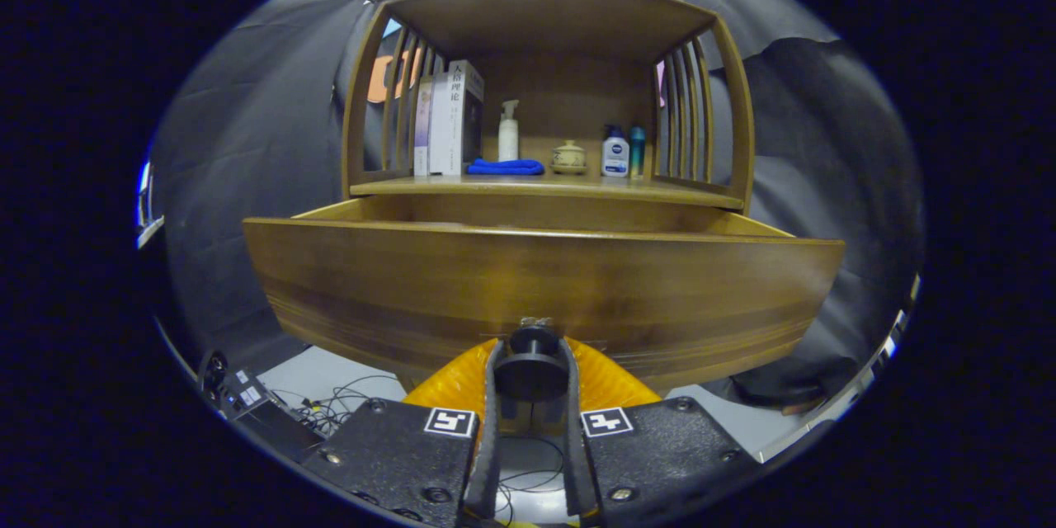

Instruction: Pull open the drawer, take out the items inside it, and place them on the countertop above the cabinet.

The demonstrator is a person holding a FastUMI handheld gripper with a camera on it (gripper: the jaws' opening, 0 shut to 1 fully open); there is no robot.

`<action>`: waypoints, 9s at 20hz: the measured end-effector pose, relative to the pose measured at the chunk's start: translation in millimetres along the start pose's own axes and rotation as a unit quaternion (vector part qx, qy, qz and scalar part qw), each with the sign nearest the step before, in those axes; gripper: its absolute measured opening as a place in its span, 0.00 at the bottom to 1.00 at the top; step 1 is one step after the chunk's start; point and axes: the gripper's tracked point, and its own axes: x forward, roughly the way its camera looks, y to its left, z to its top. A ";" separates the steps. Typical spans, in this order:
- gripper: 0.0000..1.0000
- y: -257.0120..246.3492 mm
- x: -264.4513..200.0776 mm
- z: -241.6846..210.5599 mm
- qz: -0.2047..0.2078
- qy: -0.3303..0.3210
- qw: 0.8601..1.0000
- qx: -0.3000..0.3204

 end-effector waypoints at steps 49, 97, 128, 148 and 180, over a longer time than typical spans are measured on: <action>0.97 -2.4 59.7 178.2 0.067 0.219 0.973 0.022; 0.18 -40.8 131.7 217.5 0.011 0.313 0.948 0.056; 0.55 -28.6 220.0 222.7 0.007 0.235 0.972 0.018; 0.77 -26.5 117.3 242.7 0.000 0.082 0.996 0.020; 1.00 -7.8 -44.9 -11.7 -0.003 -0.024 1.000 -0.009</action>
